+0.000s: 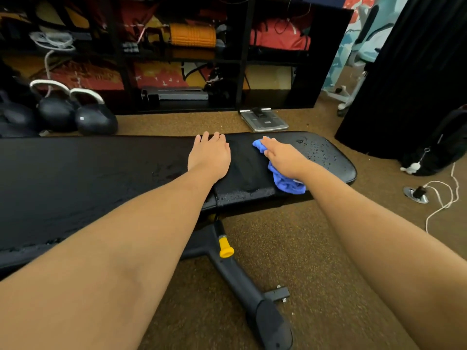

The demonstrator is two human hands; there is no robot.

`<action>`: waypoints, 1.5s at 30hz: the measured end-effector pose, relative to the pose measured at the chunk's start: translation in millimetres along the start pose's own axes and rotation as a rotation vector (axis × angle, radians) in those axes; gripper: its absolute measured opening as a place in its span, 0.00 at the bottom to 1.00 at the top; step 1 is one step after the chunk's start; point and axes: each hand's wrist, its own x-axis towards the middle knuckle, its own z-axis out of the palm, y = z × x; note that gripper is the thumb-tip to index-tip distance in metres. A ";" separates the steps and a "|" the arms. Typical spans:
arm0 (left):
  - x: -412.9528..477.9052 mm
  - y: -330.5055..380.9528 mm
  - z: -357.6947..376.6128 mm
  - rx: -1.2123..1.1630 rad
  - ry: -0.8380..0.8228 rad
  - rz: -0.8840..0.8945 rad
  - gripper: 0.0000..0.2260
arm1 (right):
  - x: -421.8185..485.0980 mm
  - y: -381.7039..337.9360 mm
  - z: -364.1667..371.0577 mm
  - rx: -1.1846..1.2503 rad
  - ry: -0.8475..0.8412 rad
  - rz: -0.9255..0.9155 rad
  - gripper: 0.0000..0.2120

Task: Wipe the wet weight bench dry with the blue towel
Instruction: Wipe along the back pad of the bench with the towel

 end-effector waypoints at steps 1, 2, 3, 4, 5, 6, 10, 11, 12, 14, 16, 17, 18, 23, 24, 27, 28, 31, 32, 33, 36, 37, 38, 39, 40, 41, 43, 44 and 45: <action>-1.5 -0.5 -1.5 -0.002 -0.004 0.010 0.23 | 6.6 -0.9 1.1 -0.019 -0.005 0.019 0.20; -3.1 -0.8 -3.6 -0.002 -0.008 0.024 0.23 | 10.8 -1.9 1.2 -0.063 -0.014 0.043 0.21; -5.7 -0.8 -6.2 -0.010 -0.016 0.029 0.22 | 13.5 -2.7 -0.2 -0.110 -0.041 0.065 0.22; -9.3 -0.5 -9.5 -0.023 -0.038 0.021 0.22 | 12.9 -5.1 -4.3 -0.135 -0.074 0.080 0.24; -12.0 0.8 -12.4 -0.028 -0.056 0.017 0.22 | 8.3 -7.0 -7.3 -0.122 -0.093 0.086 0.25; -12.3 2.8 -13.9 -0.016 -0.055 0.026 0.21 | -0.6 -8.9 -10.3 -0.106 -0.089 0.082 0.26; -7.1 2.9 -10.4 0.011 -0.018 0.027 0.21 | -39.5 -5.5 2.8 -0.074 0.014 0.021 0.27; -4.6 1.7 -7.0 -0.008 -0.007 0.030 0.22 | -43.4 -2.7 10.3 -0.092 0.029 -0.011 0.26; -2.8 0.6 -4.4 -0.032 -0.006 0.027 0.22 | -42.1 -2.2 15.2 -0.090 0.030 -0.029 0.26; -0.7 -0.1 -3.1 -0.060 -0.016 0.022 0.23 | -26.2 0.1 17.4 -0.112 0.049 -0.030 0.26; -0.5 -0.1 -3.5 -0.069 -0.013 0.015 0.23 | -4.8 0.0 10.6 -0.106 0.050 -0.069 0.25; -1.3 0.0 -4.3 -0.074 -0.014 0.004 0.22 | 7.2 2.4 9.7 -0.099 0.055 -0.129 0.23; -2.0 0.7 -5.1 -0.080 -0.015 -0.004 0.22 | 21.5 4.8 11.7 -0.056 0.043 -0.157 0.19; -0.4 2.1 -3.9 -0.102 -0.016 -0.028 0.22 | 26.7 18.7 28.2 -0.058 0.118 -0.259 0.17; -1.1 2.0 -4.5 -0.107 -0.023 -0.039 0.23 | 8.3 17.5 31.9 -0.096 0.145 -0.327 0.21; 0.6 2.0 -5.8 -0.119 -0.023 -0.040 0.24 | -54.8 15.4 37.9 -0.029 0.132 -0.227 0.29; 1.0 2.5 -7.2 -0.122 -0.032 -0.042 0.25 | -61.5 16.7 39.5 -0.027 0.139 -0.209 0.32; -0.9 4.8 -10.5 -0.091 -0.085 -0.038 0.23 | -36.3 19.5 35.2 -0.150 0.014 -0.261 0.38; -0.3 6.9 -10.9 -0.063 -0.105 -0.043 0.22 | -16.2 20.3 33.7 -0.151 0.013 -0.247 0.38; 1.8 9.9 -12.3 -0.043 -0.131 -0.065 0.22 | 6.1 22.5 32.7 -0.140 0.034 -0.251 0.36; 8.3 31.5 -16.2 -0.031 -0.188 -0.204 0.21 | 57.1 24.9 21.6 -0.262 -0.095 -0.304 0.19; 9.8 42.1 -13.7 -0.022 -0.183 -0.251 0.22 | 64.1 25.0 19.9 -0.264 -0.072 -0.327 0.15; 11.2 51.2 -11.0 -0.013 -0.162 -0.286 0.22 | 66.4 25.3 20.7 -0.252 -0.033 -0.341 0.14; 10.4 58.6 -7.2 0.004 -0.128 -0.306 0.23 | 61.3 24.3 25.1 -0.232 0.019 -0.341 0.13; 7.1 65.3 -2.3 0.025 -0.098 -0.314 0.24 | 48.5 22.2 29.5 -0.228 0.085 -0.302 0.14; 2.4 69.9 1.6 0.039 -0.081 -0.318 0.26 | 30.8 19.7 32.5 -0.156 0.150 -0.239 0.17; -5.4 73.5 4.0 0.017 -0.076 -0.318 0.27 | -14.3 17.5 38.1 0.067 0.267 -0.138 0.27; -8.0 74.2 2.2 0.001 -0.084 -0.316 0.27 | -35.2 16.6 38.9 0.131 0.281 -0.122 0.30; -9.6 75.0 0.1 -0.002 -0.098 -0.309 0.27 | -55.1 13.2 38.1 0.149 0.259 -0.130 0.32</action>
